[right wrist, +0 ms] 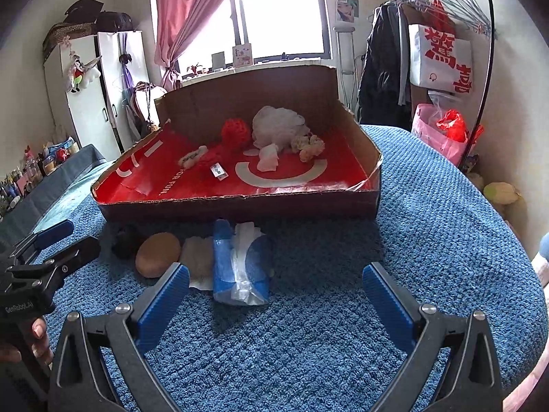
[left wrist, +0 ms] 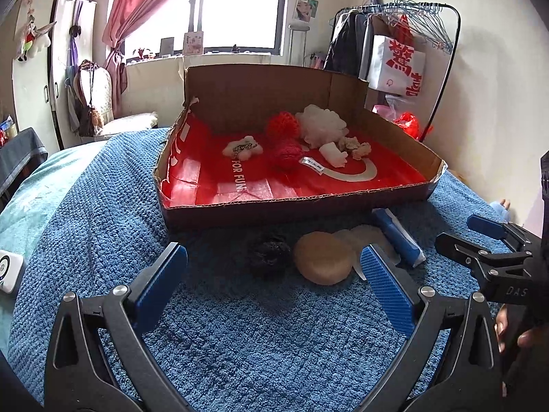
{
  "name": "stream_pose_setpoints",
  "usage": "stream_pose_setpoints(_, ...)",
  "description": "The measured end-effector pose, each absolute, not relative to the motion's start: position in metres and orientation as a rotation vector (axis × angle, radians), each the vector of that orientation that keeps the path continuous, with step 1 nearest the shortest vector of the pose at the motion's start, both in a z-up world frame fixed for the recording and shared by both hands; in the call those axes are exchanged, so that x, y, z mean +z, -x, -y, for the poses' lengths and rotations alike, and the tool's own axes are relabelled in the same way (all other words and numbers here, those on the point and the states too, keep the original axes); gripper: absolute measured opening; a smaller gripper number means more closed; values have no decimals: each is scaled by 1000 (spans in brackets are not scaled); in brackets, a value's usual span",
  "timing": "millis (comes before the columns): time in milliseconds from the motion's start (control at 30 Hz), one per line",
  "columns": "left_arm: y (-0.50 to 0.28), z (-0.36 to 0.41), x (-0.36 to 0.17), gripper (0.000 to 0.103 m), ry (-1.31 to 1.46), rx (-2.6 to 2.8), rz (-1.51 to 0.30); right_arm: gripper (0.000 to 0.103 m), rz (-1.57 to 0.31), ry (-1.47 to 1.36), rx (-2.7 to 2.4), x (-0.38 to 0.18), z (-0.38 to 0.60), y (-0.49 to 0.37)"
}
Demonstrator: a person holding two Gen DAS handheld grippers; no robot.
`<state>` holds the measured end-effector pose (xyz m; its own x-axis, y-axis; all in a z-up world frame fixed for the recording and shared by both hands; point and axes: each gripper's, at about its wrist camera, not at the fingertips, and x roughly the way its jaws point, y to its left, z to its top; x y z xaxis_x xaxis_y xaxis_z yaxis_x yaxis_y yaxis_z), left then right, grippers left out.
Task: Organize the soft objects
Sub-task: 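Move the left tool to the black knit ball while the right tool approaches the blue packet, then close the left tool on the black knit ball while the right tool grasps the blue-and-white packet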
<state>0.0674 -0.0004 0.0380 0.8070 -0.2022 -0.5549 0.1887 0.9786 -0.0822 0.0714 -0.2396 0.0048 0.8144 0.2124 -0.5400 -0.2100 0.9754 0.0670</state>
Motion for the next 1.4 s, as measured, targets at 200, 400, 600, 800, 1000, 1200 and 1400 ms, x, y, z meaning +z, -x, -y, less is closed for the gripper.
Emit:
stream_pose_setpoints(200, -89, -1, 32, 103, 18, -230, -663, 103, -636, -7, 269, 3, 233, -93)
stream_pose_setpoints(400, -104, -1, 29, 101, -1, -247, -700, 95, -706, -23, 317, -4, 229, -112)
stream_pose_setpoints(600, -121, 1, 19, 84, 9, -268, -771, 69, -782, -39, 375, -15, 227, -128)
stream_pose_setpoints(800, -131, 3, 8, 33, 76, -372, -848, 23, -771, -53, 444, -11, 228, -126)
stream_pose_setpoints(1000, -119, 7, 22, 33, 63, -395, -803, 22, -706, -50, 444, 10, 233, -115)
stream_pose_setpoints(1200, -113, 9, 31, 33, 55, -405, -776, 22, -678, -54, 439, 22, 239, -110)
stream_pose_setpoints(1400, -112, 11, 33, 33, 51, -413, -778, 22, -675, -56, 440, 24, 242, -107)
